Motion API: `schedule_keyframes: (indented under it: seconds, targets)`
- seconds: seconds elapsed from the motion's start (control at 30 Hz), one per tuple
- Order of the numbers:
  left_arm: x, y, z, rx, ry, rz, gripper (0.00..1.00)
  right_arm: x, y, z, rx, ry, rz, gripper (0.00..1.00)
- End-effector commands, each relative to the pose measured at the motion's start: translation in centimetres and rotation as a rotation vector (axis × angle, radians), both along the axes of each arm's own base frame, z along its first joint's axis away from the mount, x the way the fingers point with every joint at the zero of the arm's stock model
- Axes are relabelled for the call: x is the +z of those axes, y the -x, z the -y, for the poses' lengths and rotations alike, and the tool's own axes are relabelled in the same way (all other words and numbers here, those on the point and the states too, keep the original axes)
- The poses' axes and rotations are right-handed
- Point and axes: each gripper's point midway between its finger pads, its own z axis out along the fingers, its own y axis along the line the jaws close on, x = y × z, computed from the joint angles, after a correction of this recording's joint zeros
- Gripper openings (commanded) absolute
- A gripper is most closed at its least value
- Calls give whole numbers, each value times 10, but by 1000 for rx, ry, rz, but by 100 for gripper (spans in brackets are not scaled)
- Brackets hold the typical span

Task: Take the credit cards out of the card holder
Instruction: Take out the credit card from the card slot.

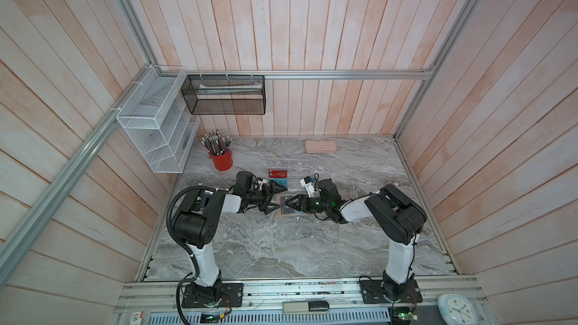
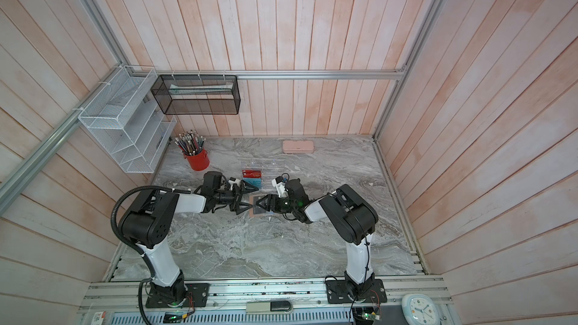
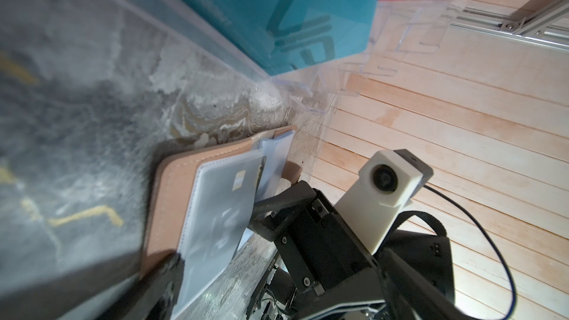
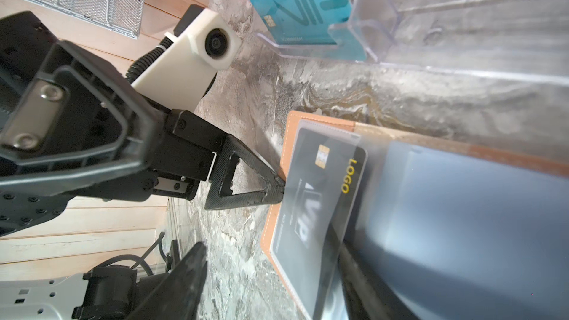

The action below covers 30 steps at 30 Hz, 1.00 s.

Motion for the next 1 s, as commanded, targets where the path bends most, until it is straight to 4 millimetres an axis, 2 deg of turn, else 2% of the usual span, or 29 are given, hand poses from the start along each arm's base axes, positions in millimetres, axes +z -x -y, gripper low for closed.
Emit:
schedule_keyframes:
  seconds: [0.0, 0.3, 0.53, 0.87, 0.97]
  targets:
    - [-25, 10, -4, 8, -37, -62, 100, -5, 9, -5, 31, -30, -22, 67]
    - [-25, 11, -5, 9, -38, -64, 100, -3, 11, -4, 16, -58, -29, 57]
    - [-27, 12, -6, 7, -40, -69, 100, -12, 11, -1, 4, -39, -40, 51]
    - [-26, 12, -7, 6, -42, -71, 100, -9, 11, -1, 5, -75, -32, 41]
    - [-25, 12, -9, 8, -45, -67, 100, -8, 10, 0, 2, -84, -31, 34]
